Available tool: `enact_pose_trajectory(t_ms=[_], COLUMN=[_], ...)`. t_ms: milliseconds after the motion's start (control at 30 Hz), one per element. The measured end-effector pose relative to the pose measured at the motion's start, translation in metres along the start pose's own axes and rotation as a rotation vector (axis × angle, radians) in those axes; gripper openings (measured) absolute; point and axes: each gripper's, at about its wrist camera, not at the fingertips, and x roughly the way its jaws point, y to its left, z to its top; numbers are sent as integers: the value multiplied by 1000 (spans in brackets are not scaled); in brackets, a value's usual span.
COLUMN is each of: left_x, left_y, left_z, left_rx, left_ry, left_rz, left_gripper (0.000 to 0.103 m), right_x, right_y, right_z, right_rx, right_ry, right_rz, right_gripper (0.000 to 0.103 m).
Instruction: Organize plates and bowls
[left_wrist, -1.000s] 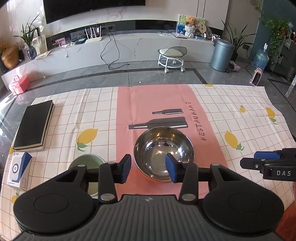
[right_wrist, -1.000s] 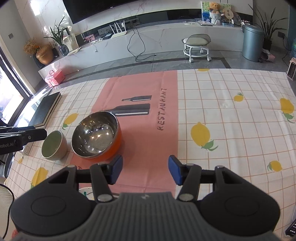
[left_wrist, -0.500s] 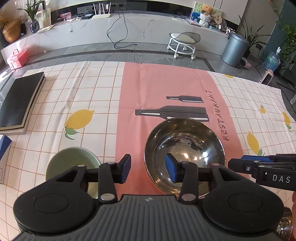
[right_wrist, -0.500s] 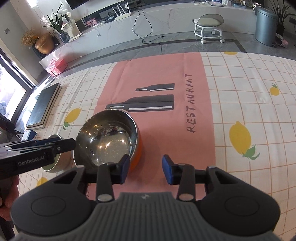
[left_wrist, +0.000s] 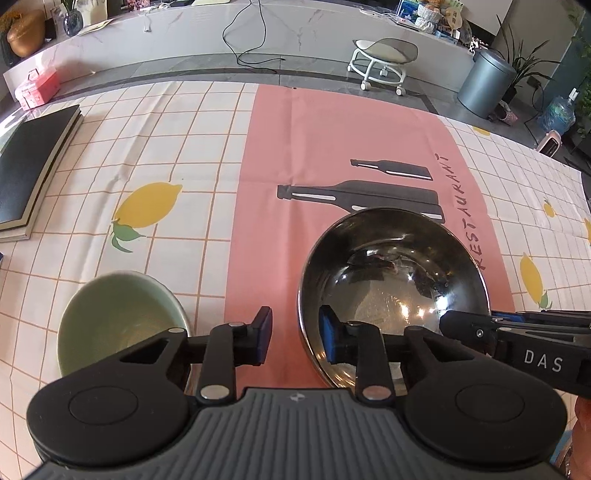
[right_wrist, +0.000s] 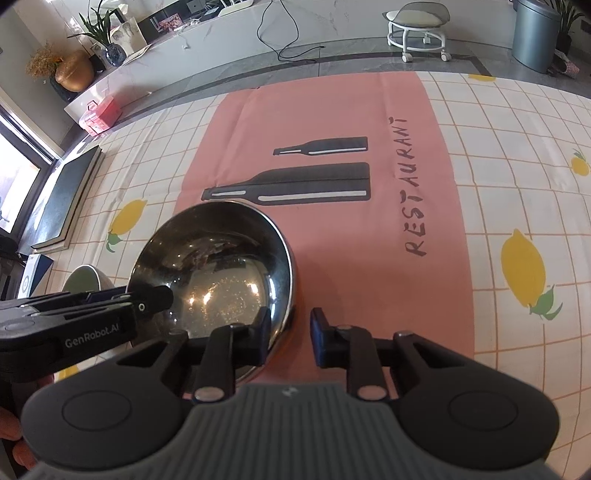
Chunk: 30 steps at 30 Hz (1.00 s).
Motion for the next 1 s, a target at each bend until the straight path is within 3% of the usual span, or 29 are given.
enact_pose_trajectory(t_ms=[200,600,1000], left_x=[1,-36,-137], left_y=[-5,-22,-78], left_z=[0,-6,-42], left_rx=[-5,9,66], left_ry=[12,23,-53], left_rz=[-1,44,48], left_gripper=[10,10,10], right_x=[2,-21,-128], right_y=[3,6,-11], right_z=[1,-7,-53], right_rx=[2,0,11], right_ry=[-4,-2,-86], right_rz=[-3,-17,38], right_gripper=[13,9,9])
